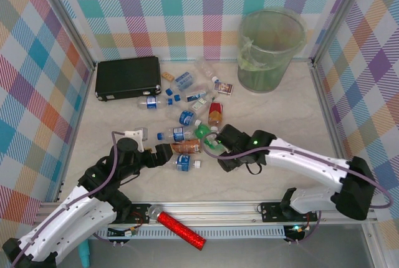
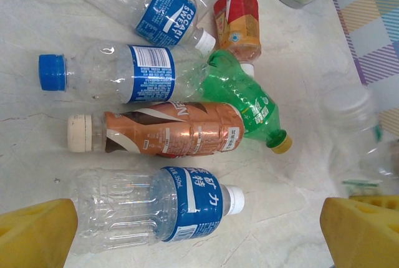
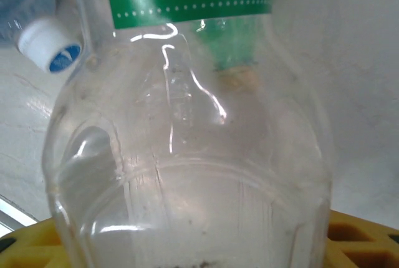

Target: Put the plastic bottles in the bin

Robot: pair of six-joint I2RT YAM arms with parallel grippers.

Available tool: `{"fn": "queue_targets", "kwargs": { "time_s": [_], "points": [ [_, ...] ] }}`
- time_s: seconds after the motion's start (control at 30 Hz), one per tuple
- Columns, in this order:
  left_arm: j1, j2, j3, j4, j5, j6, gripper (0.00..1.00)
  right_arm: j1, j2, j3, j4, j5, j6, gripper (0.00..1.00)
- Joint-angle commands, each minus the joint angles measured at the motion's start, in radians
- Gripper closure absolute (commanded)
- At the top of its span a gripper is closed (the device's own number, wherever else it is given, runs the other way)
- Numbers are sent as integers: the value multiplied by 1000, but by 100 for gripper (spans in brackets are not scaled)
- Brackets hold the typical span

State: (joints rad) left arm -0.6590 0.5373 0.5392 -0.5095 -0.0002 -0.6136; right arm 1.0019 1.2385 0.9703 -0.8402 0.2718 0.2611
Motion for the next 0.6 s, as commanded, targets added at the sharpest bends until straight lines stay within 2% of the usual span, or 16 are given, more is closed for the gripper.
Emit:
{"fn": "queue_targets", "kwargs": {
  "time_s": [0.0, 0.2, 0.3, 0.57],
  "points": [
    [-10, 23, 35, 62, 2, 8, 1, -1, -67, 20, 37, 112, -4, 46],
    [-10, 78, 80, 101, 15, 14, 0, -87, -77, 124, 70, 121, -28, 46],
    [-10, 100, 96, 109, 16, 16, 0, -145, -74, 176, 105, 127, -69, 41],
    [-10, 173, 185, 82, -3, 61, 0, -420, -31, 371, 246, 12, -123, 42]
  ]
}}
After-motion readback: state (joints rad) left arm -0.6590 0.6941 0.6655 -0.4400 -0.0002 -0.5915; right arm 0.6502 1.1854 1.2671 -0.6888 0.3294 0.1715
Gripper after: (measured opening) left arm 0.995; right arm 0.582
